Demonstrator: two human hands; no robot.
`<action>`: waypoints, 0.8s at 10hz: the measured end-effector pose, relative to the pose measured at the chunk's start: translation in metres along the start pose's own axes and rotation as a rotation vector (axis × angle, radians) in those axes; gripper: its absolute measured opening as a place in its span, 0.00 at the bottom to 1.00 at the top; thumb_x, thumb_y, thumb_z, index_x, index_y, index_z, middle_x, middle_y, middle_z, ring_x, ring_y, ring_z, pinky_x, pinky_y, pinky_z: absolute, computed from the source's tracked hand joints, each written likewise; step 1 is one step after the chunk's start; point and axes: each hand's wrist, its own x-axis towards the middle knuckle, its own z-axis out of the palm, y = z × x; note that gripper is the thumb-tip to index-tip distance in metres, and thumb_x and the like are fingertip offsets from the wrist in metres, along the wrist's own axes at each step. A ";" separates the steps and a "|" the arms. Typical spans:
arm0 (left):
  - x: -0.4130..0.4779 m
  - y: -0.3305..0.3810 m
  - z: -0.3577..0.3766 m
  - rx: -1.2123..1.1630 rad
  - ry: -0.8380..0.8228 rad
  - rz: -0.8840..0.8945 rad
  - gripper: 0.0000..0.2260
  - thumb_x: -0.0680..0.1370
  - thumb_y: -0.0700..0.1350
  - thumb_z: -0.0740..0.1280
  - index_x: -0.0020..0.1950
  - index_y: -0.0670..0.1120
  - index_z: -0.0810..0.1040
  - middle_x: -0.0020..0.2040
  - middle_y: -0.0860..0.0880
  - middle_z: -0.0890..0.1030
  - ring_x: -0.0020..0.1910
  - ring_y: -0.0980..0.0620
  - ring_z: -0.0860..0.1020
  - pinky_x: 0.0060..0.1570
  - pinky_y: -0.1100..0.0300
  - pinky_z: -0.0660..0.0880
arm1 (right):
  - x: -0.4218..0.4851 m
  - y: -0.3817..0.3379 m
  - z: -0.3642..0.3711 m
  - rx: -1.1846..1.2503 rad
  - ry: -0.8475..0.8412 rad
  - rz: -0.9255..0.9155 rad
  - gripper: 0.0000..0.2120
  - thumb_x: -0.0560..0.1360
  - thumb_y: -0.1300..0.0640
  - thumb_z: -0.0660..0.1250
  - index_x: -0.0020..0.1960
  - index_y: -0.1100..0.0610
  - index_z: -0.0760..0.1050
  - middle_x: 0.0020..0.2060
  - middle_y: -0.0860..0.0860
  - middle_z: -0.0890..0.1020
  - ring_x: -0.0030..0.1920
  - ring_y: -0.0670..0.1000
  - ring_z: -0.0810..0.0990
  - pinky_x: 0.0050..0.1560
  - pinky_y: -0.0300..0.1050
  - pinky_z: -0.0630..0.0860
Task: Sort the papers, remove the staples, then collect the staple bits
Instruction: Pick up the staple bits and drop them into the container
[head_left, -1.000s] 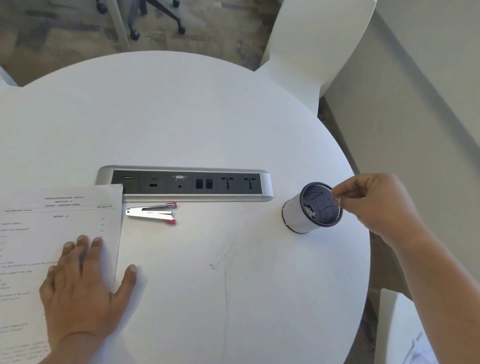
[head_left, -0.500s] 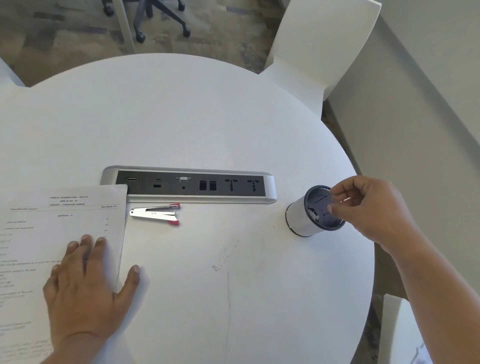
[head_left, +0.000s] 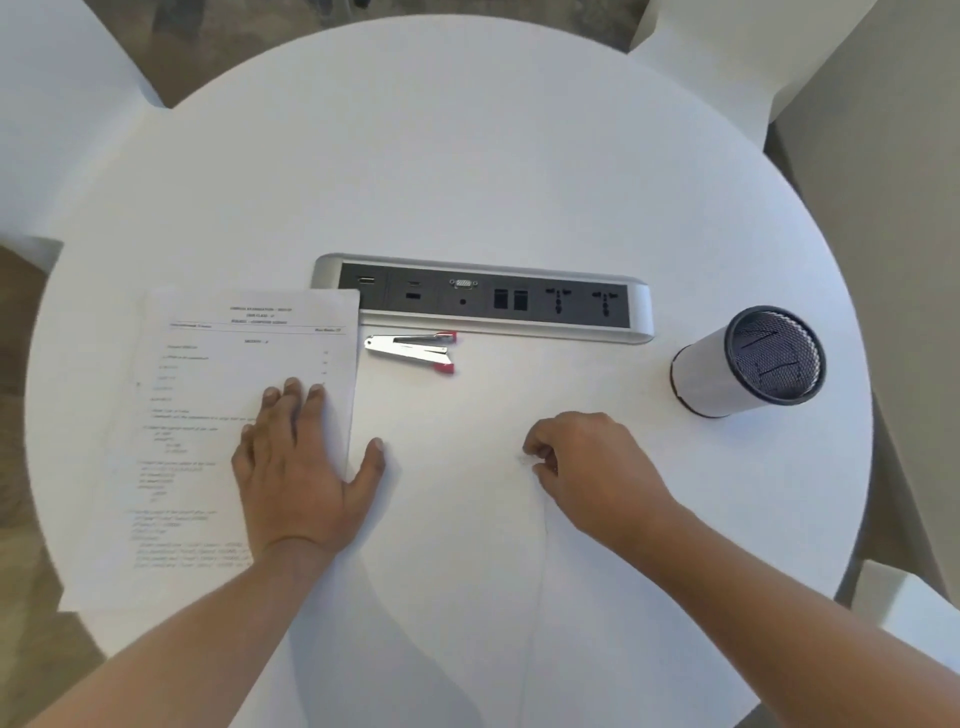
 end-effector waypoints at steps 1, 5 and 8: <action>-0.001 0.000 0.000 -0.011 0.003 -0.004 0.37 0.73 0.66 0.55 0.75 0.45 0.65 0.78 0.43 0.64 0.79 0.43 0.58 0.75 0.42 0.56 | 0.009 -0.002 0.007 -0.030 -0.004 0.012 0.07 0.75 0.59 0.65 0.50 0.52 0.80 0.44 0.50 0.83 0.42 0.54 0.80 0.45 0.50 0.79; 0.000 0.000 0.000 -0.013 -0.007 -0.014 0.37 0.73 0.67 0.54 0.75 0.46 0.65 0.79 0.43 0.64 0.80 0.44 0.58 0.75 0.43 0.55 | 0.018 0.000 0.002 -0.076 -0.016 -0.023 0.07 0.75 0.57 0.64 0.46 0.52 0.81 0.41 0.49 0.83 0.41 0.54 0.80 0.42 0.49 0.79; -0.001 0.000 0.000 -0.019 -0.005 -0.018 0.37 0.73 0.67 0.54 0.76 0.46 0.65 0.79 0.43 0.63 0.80 0.44 0.57 0.75 0.43 0.55 | 0.021 -0.008 0.007 -0.361 -0.099 -0.202 0.05 0.74 0.62 0.64 0.40 0.55 0.73 0.36 0.50 0.75 0.32 0.55 0.74 0.29 0.44 0.68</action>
